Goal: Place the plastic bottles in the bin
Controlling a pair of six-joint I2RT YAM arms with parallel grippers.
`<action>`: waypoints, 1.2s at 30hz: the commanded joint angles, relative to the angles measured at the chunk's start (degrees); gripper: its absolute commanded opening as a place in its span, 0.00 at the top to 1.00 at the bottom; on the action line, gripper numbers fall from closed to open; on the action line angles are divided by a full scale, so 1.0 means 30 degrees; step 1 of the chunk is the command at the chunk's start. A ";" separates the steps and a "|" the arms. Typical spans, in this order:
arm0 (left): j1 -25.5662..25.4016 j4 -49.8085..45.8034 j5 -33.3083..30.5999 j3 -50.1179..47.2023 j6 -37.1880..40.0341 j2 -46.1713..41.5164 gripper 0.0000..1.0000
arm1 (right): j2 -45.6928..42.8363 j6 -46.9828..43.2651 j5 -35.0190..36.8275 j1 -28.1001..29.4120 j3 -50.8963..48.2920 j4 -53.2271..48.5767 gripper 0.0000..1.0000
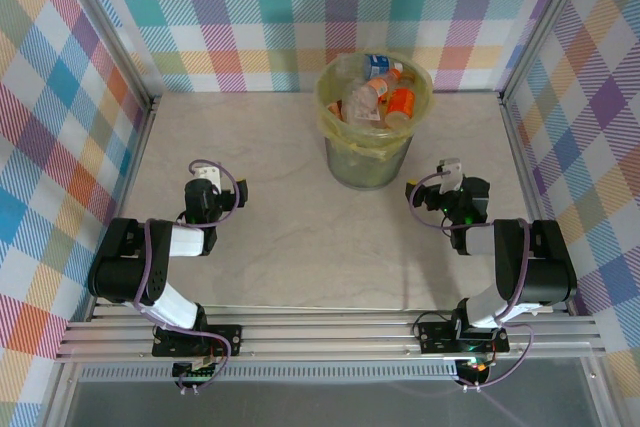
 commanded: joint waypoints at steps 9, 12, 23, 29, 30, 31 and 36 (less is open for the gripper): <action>0.0135 -0.0090 0.0338 0.0178 -0.0147 0.0037 0.00 | 0.0122 0.0996 0.2746 -0.0107 0.0631 -0.0742 0.00; 0.0109 -0.0090 0.0328 0.0178 -0.0152 0.0036 0.00 | 0.0136 0.0997 0.2740 -0.0113 0.0652 -0.0730 0.00; 0.0131 -0.0079 0.0350 0.0178 -0.0171 0.0040 0.00 | 0.0136 0.1011 0.2742 -0.0112 0.0631 -0.0728 0.00; 0.0111 -0.0087 0.0354 0.0177 -0.0159 0.0060 0.00 | 0.0136 0.0998 0.2738 -0.0121 0.0652 -0.0727 0.00; 0.0118 -0.0086 0.0339 0.0192 -0.0151 0.0063 0.00 | 0.0136 0.1000 0.2736 -0.0135 0.0639 -0.0727 0.00; 0.0112 -0.0081 0.0341 0.0178 -0.0160 0.0059 0.00 | 0.0136 0.0996 0.2739 -0.0145 0.0633 -0.0727 0.00; 0.0116 -0.0084 0.0347 0.0192 -0.0168 0.0075 0.00 | 0.0129 0.1004 0.2738 -0.0118 0.0645 -0.0728 0.00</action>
